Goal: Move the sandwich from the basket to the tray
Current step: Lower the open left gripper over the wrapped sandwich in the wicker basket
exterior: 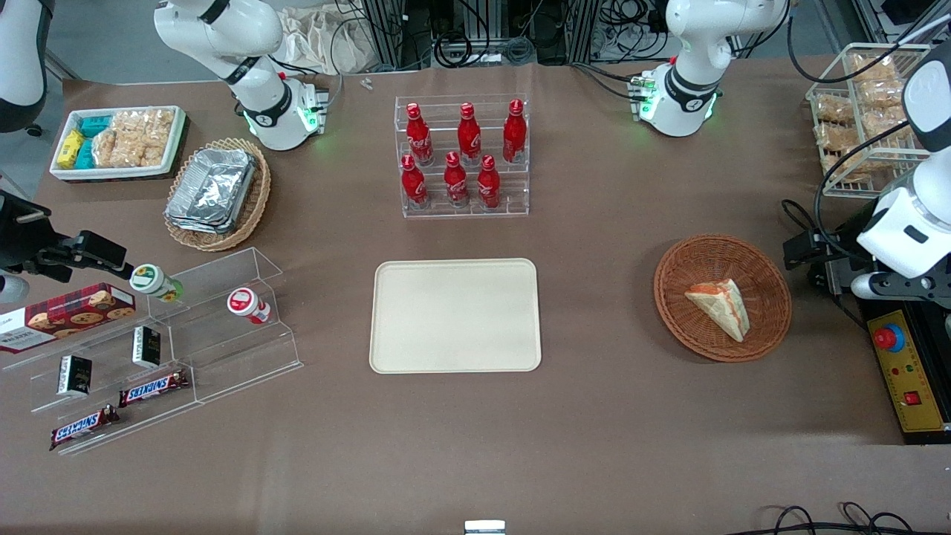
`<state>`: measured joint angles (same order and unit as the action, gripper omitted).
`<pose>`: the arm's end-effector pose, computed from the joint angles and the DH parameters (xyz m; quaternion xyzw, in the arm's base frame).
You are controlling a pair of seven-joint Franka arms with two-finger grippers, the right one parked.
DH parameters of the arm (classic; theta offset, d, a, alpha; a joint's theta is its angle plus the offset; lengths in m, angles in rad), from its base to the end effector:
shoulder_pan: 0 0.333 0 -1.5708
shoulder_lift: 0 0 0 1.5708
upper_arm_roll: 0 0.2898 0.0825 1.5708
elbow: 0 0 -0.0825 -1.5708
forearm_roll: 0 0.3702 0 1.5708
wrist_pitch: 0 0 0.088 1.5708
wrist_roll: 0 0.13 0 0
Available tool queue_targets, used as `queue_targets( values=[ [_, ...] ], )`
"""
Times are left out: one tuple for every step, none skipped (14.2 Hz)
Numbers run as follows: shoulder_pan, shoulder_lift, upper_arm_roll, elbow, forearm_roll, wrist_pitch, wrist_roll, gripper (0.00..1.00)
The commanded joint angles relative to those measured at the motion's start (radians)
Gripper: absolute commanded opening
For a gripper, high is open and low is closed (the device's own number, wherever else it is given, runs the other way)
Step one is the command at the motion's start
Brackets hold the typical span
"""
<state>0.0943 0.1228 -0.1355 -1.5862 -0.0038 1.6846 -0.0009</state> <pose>0.5796 -0.0208 0.5097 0.9997 -0.0195 -0.0119 0.0099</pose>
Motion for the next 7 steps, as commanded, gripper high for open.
queue_targets(
  values=[
    [-0.011,0.011,0.005,0.032,-0.005,-0.036,0.009,1.0],
    [-0.011,0.012,0.005,0.032,-0.007,-0.036,0.009,1.0],
    [-0.011,0.012,0.001,0.032,-0.01,-0.036,-0.004,1.0],
    [-0.011,0.015,-0.012,0.028,-0.009,-0.037,-0.063,1.0],
    [-0.011,0.02,-0.025,0.02,-0.002,-0.036,-0.191,1.0],
    [-0.01,0.015,-0.026,-0.006,-0.011,-0.023,-0.296,1.0],
    [-0.011,0.015,-0.026,-0.029,-0.015,-0.013,-0.37,1.0]
  ],
)
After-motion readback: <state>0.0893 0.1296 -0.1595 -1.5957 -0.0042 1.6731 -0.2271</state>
